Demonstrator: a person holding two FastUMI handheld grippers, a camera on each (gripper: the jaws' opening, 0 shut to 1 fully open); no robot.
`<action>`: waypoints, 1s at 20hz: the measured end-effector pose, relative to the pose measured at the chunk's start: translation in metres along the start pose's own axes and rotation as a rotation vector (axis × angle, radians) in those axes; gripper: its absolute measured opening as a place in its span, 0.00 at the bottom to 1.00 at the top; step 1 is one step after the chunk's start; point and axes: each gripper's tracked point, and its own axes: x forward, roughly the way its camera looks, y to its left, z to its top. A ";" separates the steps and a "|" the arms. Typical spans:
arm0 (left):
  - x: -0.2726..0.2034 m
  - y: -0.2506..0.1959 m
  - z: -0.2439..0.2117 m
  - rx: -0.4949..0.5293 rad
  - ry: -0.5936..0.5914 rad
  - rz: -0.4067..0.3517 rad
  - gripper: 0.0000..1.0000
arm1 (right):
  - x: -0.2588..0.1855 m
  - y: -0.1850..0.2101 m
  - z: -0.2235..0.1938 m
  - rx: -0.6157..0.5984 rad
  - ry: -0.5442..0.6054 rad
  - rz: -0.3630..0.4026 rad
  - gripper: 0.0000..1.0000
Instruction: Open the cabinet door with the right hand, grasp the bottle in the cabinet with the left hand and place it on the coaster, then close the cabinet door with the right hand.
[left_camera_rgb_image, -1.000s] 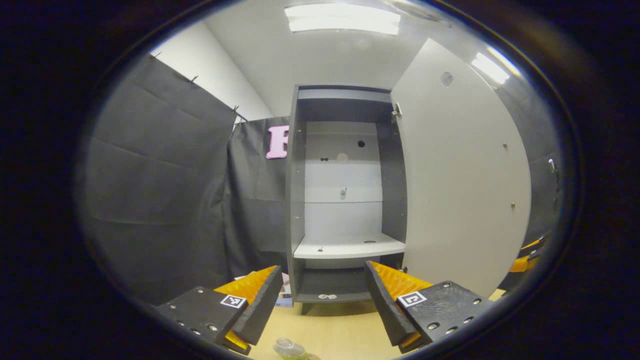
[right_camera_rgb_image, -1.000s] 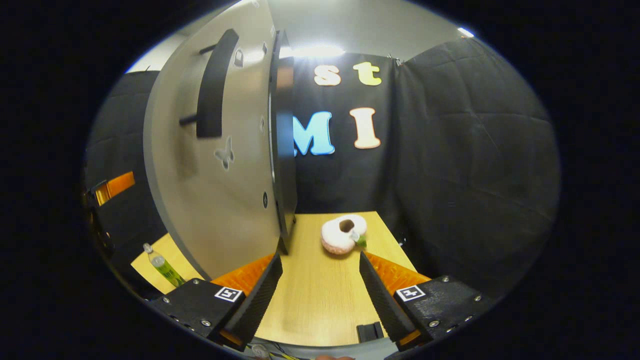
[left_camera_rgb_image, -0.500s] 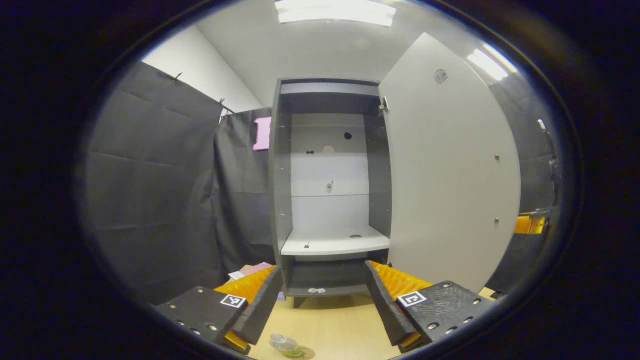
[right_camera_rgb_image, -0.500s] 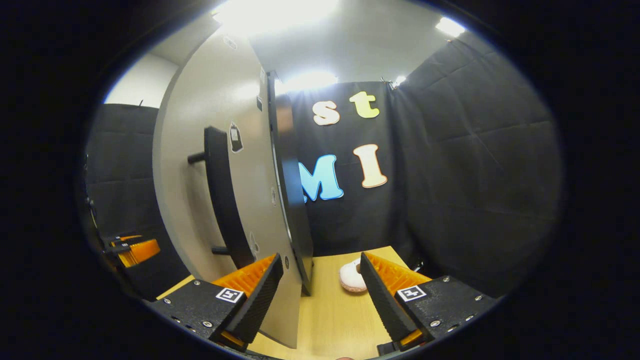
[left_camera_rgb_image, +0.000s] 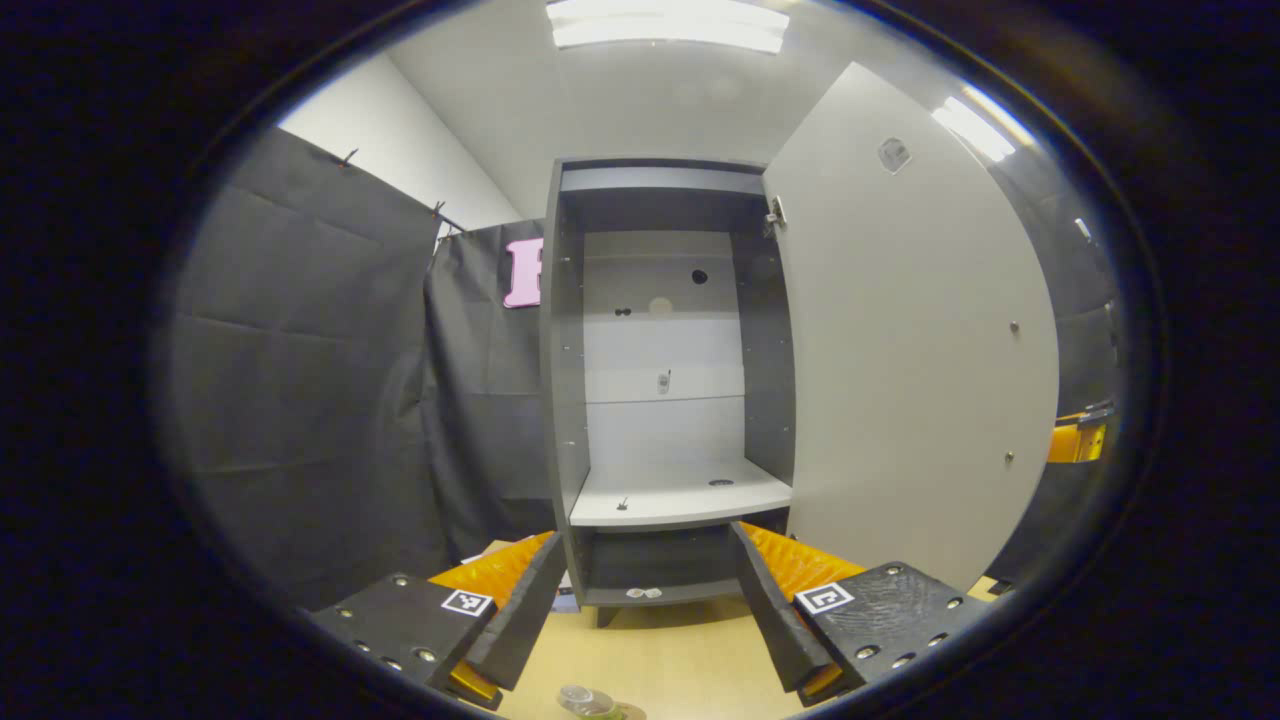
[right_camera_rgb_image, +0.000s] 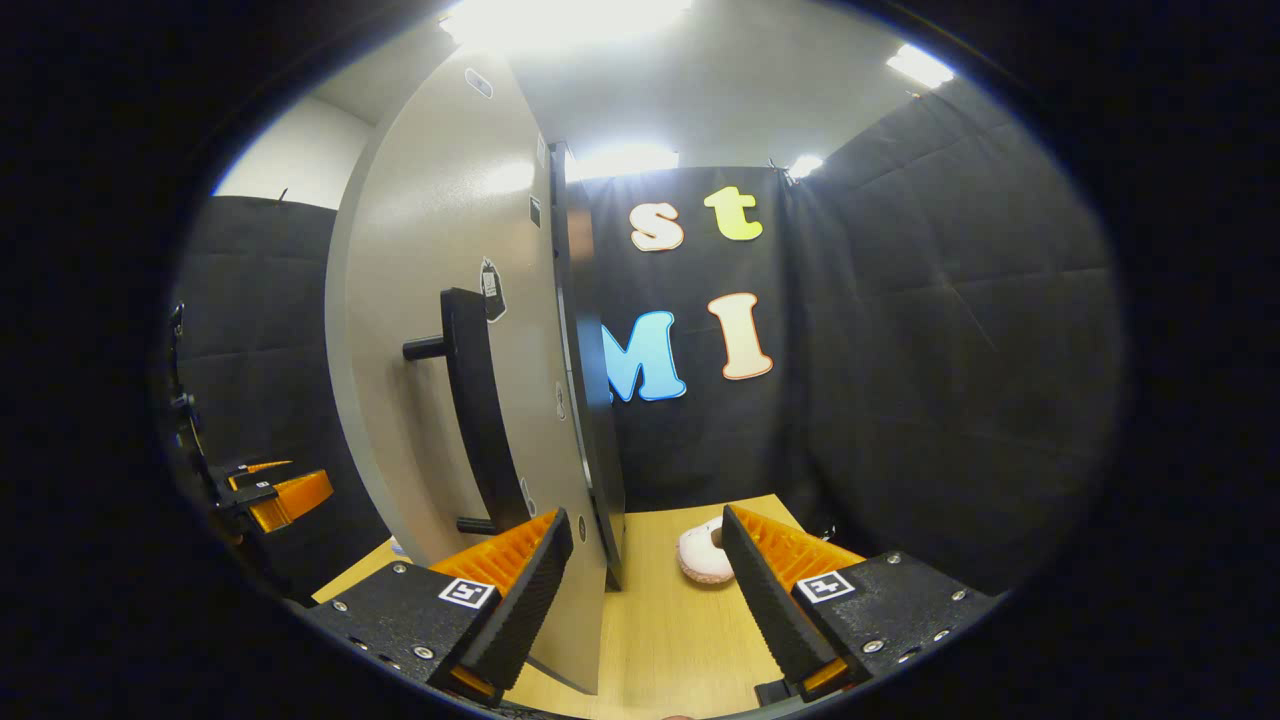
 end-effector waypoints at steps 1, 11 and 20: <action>0.000 0.001 -0.002 -0.013 0.008 0.001 0.92 | -0.002 0.009 -0.003 0.011 0.009 0.009 0.94; 0.004 0.029 -0.007 -0.047 0.032 0.034 0.96 | 0.007 0.114 -0.015 -0.044 0.031 0.196 0.95; 0.014 0.074 -0.008 -0.016 0.027 0.063 0.94 | 0.040 0.169 -0.016 -0.003 0.031 0.279 0.95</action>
